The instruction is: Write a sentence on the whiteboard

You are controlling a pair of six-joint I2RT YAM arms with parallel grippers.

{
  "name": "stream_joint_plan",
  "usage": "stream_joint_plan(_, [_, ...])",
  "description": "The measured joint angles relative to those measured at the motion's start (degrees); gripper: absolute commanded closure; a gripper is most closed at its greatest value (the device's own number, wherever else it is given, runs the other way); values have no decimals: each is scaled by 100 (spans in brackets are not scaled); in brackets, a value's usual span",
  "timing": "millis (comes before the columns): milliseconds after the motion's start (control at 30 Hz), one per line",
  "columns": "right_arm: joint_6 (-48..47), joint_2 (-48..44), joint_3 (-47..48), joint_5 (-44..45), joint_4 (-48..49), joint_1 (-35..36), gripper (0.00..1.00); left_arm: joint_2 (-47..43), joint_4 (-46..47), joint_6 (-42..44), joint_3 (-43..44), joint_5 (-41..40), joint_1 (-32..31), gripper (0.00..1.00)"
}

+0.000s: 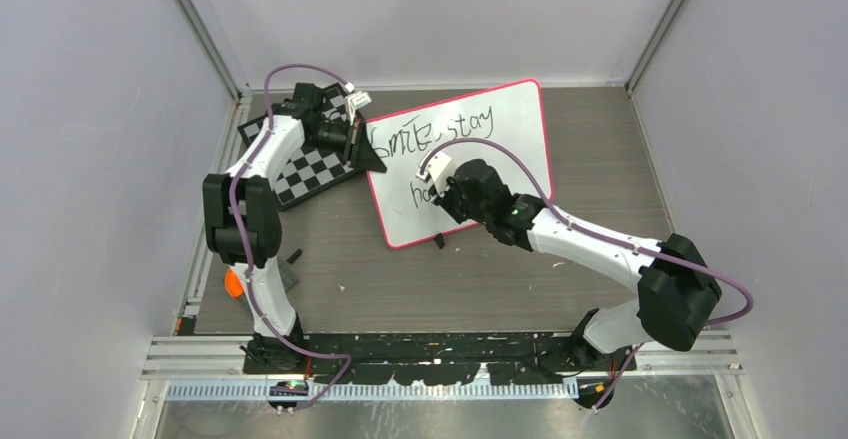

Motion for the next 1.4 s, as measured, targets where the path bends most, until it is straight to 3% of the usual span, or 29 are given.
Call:
stream_joint_plan(833, [-22, -85, -57, -20, 481, 0, 100, 0, -26, -2, 0, 13, -2, 100])
stream_joint_plan(1400, [-22, -280, -142, 15, -11, -2, 100, 0, -33, -2, 0, 22, -2, 100])
